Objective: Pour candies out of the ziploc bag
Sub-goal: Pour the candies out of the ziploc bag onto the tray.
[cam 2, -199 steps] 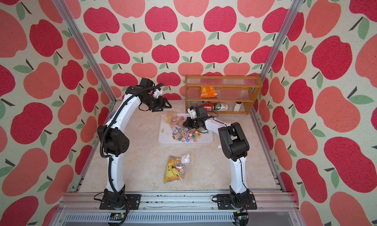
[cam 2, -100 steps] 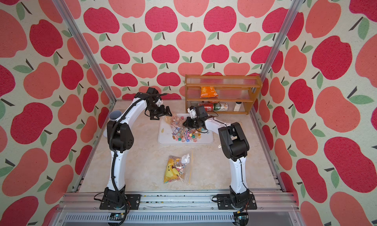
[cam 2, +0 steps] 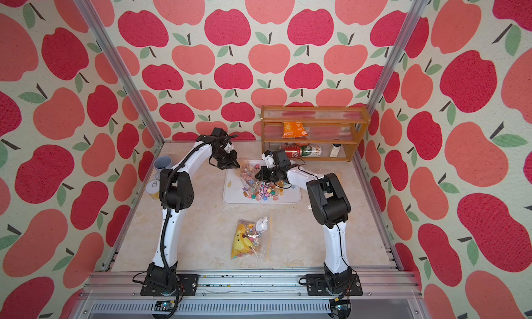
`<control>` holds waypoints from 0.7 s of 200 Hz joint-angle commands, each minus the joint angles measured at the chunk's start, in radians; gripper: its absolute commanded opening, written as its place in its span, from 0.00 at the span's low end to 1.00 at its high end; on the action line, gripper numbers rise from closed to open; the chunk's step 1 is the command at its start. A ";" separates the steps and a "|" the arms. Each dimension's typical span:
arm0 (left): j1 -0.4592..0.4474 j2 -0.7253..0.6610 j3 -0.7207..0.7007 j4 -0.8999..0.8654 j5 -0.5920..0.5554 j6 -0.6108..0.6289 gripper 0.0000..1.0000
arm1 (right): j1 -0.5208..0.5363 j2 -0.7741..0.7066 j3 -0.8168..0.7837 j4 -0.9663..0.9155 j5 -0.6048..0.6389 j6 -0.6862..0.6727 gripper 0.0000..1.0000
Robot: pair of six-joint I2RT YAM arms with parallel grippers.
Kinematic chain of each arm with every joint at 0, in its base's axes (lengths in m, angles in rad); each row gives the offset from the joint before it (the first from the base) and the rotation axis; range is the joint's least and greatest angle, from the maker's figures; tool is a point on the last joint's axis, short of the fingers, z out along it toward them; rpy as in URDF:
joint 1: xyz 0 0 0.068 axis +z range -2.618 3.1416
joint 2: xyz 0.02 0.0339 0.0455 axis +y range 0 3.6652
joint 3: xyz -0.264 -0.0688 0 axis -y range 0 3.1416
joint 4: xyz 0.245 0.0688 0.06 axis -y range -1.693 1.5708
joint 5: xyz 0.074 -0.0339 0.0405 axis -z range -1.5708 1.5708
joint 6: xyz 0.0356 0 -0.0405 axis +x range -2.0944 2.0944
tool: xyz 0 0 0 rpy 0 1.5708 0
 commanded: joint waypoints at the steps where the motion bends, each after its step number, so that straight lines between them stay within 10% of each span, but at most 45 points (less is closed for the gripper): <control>1: -0.005 -0.019 -0.006 -0.016 0.018 0.017 0.00 | 0.004 -0.045 0.004 -0.003 -0.011 -0.001 0.02; 140: -0.046 -0.480 -0.519 0.365 0.081 0.064 0.00 | 0.017 -0.014 -0.028 0.078 -0.031 0.036 0.02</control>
